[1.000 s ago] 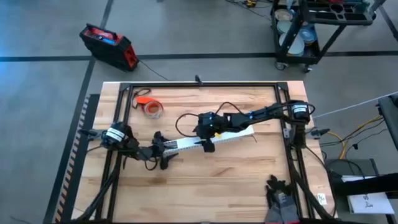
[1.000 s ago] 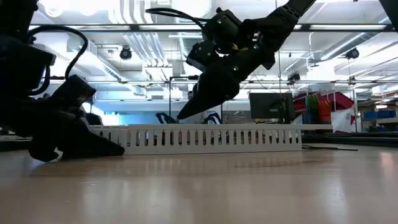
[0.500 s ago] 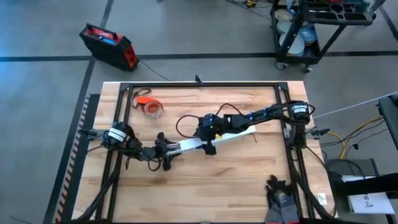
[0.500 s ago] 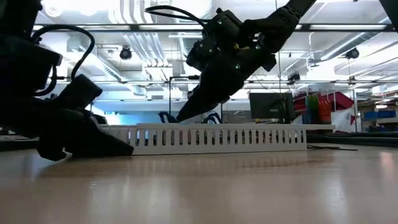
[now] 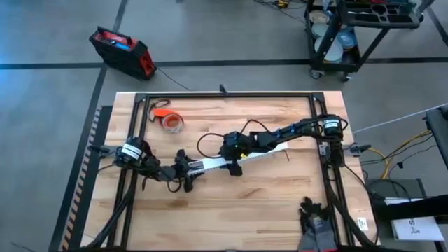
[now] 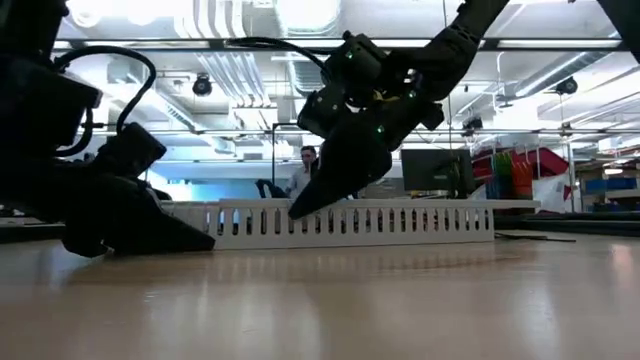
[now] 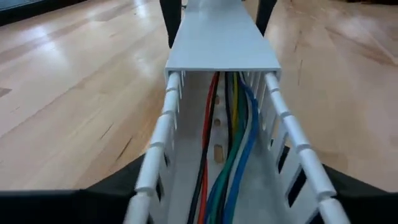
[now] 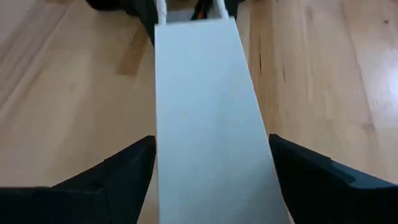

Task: Ziptie cables
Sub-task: Close the white cable duct

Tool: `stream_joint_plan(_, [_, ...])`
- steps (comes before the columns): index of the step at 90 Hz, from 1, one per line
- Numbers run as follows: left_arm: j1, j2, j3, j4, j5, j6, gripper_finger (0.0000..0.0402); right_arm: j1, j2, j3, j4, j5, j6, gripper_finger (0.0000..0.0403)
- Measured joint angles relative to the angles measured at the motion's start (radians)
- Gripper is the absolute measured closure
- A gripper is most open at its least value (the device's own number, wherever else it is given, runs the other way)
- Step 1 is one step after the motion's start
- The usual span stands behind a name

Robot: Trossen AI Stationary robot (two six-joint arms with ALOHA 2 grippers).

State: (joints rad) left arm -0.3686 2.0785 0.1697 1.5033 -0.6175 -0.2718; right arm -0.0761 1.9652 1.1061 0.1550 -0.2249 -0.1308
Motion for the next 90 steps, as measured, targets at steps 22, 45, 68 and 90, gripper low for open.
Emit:
stream_joint_plan(22, [0.001, 0.000, 0.002, -0.009, 0.005, -0.013, 0.0156, 0.002, 0.000, 0.000, 0.018, -0.003, 0.000, 0.0155])
stream_joint_plan(45, [0.000, 0.000, 0.001, -0.015, 0.004, -0.017, 0.0178, 0.002, 0.000, 0.000, 0.023, -0.003, -0.002, 0.0154])
stream_joint_plan(68, [0.000, 0.000, 0.001, -0.015, 0.006, -0.024, 0.0167, 0.014, 0.000, 0.001, 0.062, 0.012, -0.045, 0.0153])
stream_joint_plan(90, [0.000, 0.000, 0.000, -0.015, 0.006, -0.023, 0.0176, 0.018, 0.000, 0.004, 0.065, 0.013, -0.053, 0.0179])
